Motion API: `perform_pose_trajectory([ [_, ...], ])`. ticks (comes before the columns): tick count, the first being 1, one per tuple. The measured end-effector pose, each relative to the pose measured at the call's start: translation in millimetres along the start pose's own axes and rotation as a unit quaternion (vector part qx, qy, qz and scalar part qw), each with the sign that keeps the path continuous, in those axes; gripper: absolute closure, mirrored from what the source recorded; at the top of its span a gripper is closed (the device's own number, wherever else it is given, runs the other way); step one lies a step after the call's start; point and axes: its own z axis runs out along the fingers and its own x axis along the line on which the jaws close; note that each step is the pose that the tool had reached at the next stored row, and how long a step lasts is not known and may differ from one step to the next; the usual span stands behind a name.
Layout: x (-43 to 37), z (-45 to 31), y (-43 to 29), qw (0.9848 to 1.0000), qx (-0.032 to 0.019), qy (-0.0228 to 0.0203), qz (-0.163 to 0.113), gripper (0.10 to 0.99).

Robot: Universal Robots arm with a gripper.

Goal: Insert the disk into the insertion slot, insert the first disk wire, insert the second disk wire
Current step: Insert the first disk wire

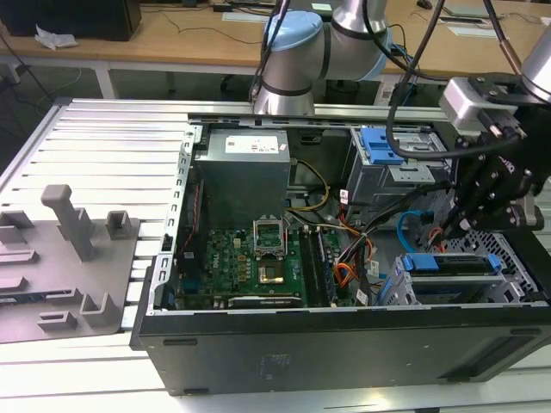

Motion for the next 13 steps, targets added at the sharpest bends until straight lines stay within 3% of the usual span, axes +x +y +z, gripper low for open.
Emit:
perform_pose_trajectory([
  [4, 12.5, 1.4, -10.5, 1.0, -0.0018, 0.0, 0.0, 0.914],
  [6, 16.6, 2.3, -11.6, 1.0, -0.0019, 0.0, 0.0, 0.914],
  [13, 21.5, 6.9, -14.9, 1.0, -0.0019, 0.0, 0.0, 0.914],
])
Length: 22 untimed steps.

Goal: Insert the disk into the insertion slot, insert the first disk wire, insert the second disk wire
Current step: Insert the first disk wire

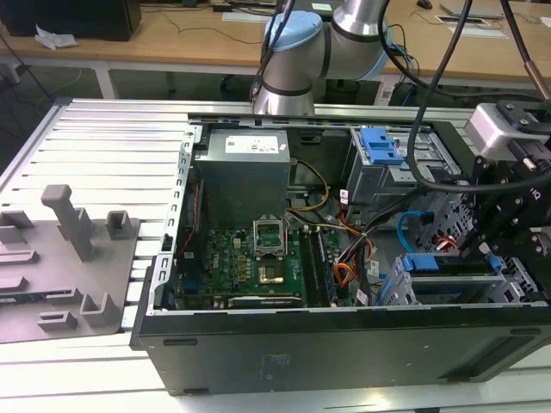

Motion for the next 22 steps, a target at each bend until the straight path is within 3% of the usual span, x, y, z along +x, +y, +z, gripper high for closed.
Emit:
perform_pose_trajectory([
  [7, 0.3, 7.9, -2.8, 1.0, -0.0001, 0.0005, 0.0, 0.914],
  [12, 0.3, 8.8, -3.0, 1.0, -0.0001, 0.0002, 0.0, 0.914],
  [14, 0.3, 9.4, -3.0, 1.0, -0.0001, -0.0004, 0.0, 0.839],
  [16, 0.3, 7.7, -2.9, 1.0, 0.0, 0.0003, 0.0, 0.839],
  [20, -0.9, -13.0, -1.8, 1.0, -0.0001, 0.0007, 0.0, 0.839],
  [22, -4.1, -27.8, -0.9, 1.0, 0.0, 0.0024, 0.0, 0.851],
])
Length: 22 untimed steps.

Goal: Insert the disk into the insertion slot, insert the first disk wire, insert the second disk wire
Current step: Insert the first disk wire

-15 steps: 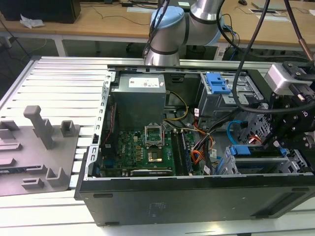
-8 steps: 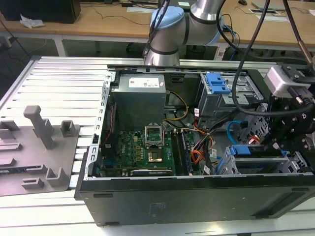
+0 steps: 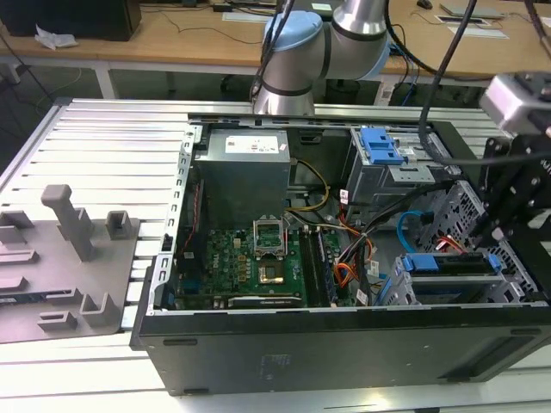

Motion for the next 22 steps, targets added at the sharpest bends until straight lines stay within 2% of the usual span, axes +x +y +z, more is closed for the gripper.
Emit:
perform_pose_trajectory([
  [1, -1.0, -4.4, 0.3, 1.0, 0.0, 0.0007, 0.0, 0.922],
  [2, -1.9, -9.4, 0.5, 1.0, 0.0, 0.0014, 0.0, 0.922],
  [3, -2.3, -13.2, 0.7, 1.0, 0.0001, 0.0019, 0.0, 0.98],
  [4, -2.4, -15.5, 0.8, 1.0, 0.0, 0.0018, 0.0, 0.98],
  [6, -2.4, -15.6, 2.4, 1.0, 0.0001, 0.0021, 0.0, 0.98],
  [12, -1.9, -12.8, 24.4, 1.0, 0.0, 0.002, 0.0, 0.98],
  [13, -1.9, -12.0, 26.3, 1.0, 0.0, 0.0019, 0.0, 0.98],
  [22, -1.9, -11.5, 26.7, 1.0, 0.0, 0.002, 0.0, 0.98],
])
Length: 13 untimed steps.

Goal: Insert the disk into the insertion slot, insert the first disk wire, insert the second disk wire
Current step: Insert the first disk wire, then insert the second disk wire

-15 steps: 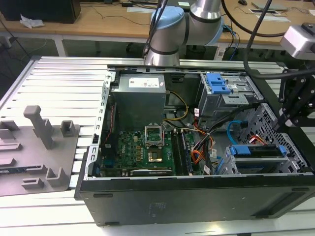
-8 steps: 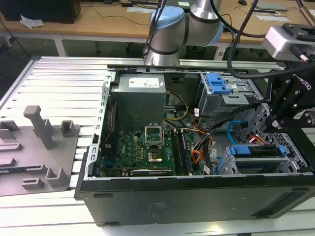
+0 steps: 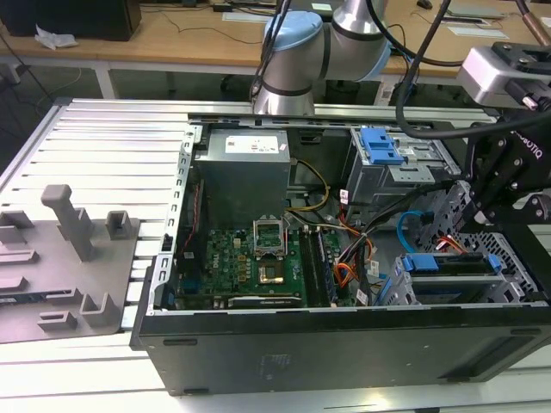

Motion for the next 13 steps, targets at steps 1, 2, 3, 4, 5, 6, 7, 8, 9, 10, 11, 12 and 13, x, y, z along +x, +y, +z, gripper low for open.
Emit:
perform_pose_trajectory([
  [1, 0.0, 0.0, 0.0, 1.0, 0.0, 0.0, 0.0, 0.98],
  [2, 0.0, 0.1, 0.0, 1.0, 0.0, 0.0, 0.0, 0.98],
  [3, 0.0, 0.1, 0.0, 1.0, 0.0, 0.0, 0.0, 0.98],
  [4, 0.0, 0.2, 0.0, 1.0, 0.0, 0.0, 0.0, 0.98],
  [5, 0.0, 0.2, 0.0, 1.0, 0.0, 0.0, 0.0, 0.98],
  [6, 0.0, 0.2, 0.0, 1.0, 0.0, 0.0, 0.0, 0.973],
  [7, 0.0, 0.2, 0.0, 1.0, 0.0, 0.0, 0.0, 0.918],
  [8, 0.0, 0.2, 0.0, 1.0, 0.0, 0.0, 0.0, 0.918],
  [9, 0.0, 0.3, 0.0, 1.0, 0.0, 0.0, 0.0, 0.851],
  [10, 0.0, 0.3, 0.0, 1.0, 0.0, 0.0, 0.0, 0.784],
  [11, 0.0, 0.3, 0.0, 1.0, 0.0, 0.0, 0.0, 0.784],
  [12, -0.2, 0.5, 0.0, 1.0, 0.0, -0.0001, 0.0, 0.784],
  [13, -1.2, 0.9, 0.0, 1.0, 0.0, -0.0001, -0.001, 0.784],
])
